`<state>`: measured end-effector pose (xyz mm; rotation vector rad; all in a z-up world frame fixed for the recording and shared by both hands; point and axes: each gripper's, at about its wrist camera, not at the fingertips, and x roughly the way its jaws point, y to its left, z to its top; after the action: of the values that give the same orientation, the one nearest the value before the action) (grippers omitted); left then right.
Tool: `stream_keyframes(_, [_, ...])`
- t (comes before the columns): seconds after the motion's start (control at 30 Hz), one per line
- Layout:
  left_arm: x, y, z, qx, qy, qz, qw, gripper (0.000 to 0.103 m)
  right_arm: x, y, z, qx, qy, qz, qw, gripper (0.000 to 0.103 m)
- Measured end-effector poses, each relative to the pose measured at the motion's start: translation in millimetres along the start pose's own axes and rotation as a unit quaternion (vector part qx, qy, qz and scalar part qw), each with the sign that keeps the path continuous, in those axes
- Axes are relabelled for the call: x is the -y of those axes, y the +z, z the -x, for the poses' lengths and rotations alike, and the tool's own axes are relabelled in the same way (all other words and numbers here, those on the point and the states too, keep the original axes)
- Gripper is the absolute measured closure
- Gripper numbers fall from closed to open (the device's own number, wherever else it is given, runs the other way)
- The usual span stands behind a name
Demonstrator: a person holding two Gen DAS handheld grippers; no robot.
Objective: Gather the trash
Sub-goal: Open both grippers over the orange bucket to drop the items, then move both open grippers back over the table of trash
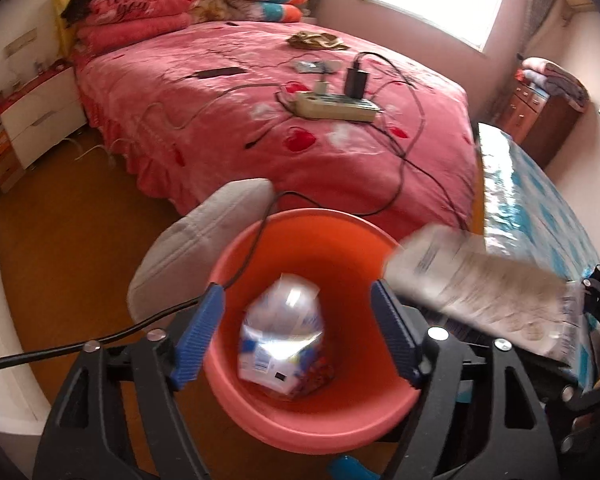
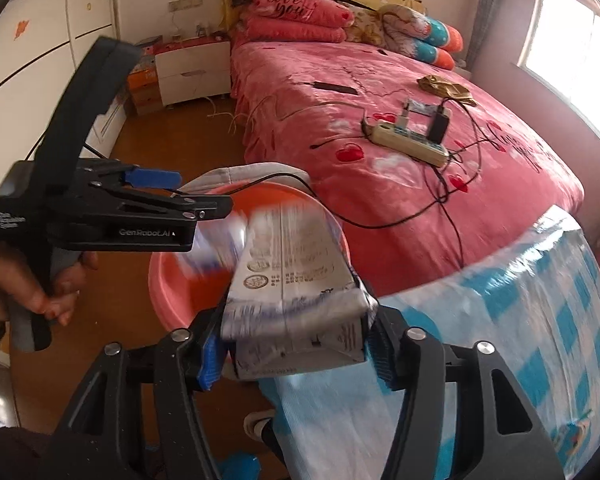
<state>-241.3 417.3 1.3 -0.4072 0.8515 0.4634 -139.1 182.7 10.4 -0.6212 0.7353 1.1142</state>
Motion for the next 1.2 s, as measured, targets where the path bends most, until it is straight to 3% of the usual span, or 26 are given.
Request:
stream_keyframes(0.03, [-2.0,0.1,0.2,0.002,0.008,0.001,1.0000,0.022,-0.2,0.3,-2.1,0.001,0.004,-0.003,1.000,0.025])
stream_keyframes(0.1, [-4.0,0.6,0.6,0.005,0.016,0.000,0.9999,0.019,3.4,-1.0,0.2,0.011,0.007,-0.012,1.000,0.017])
stream_keyframes(0.2, [-2.3,-0.3,3.5,0.009,0.020,0.001,0.9998,0.017,8.8,-2.6,7.2,0.020,0.000,-0.026,0.999,0.014])
stream_keyframes(0.63, [49.2,1.7,23.5,0.029,-0.022,-0.036,0.9987,0.013,63.5,-31.6,66.9,0.045,-0.083,-0.123,0.988,0.012])
stream_keyframes(1.2, [139.9,-2.3,49.6,0.045,-0.072,-0.127,0.9882,0.013,111.1,-88.2,139.0,0.078,-0.165,-0.202,0.962,0.009])
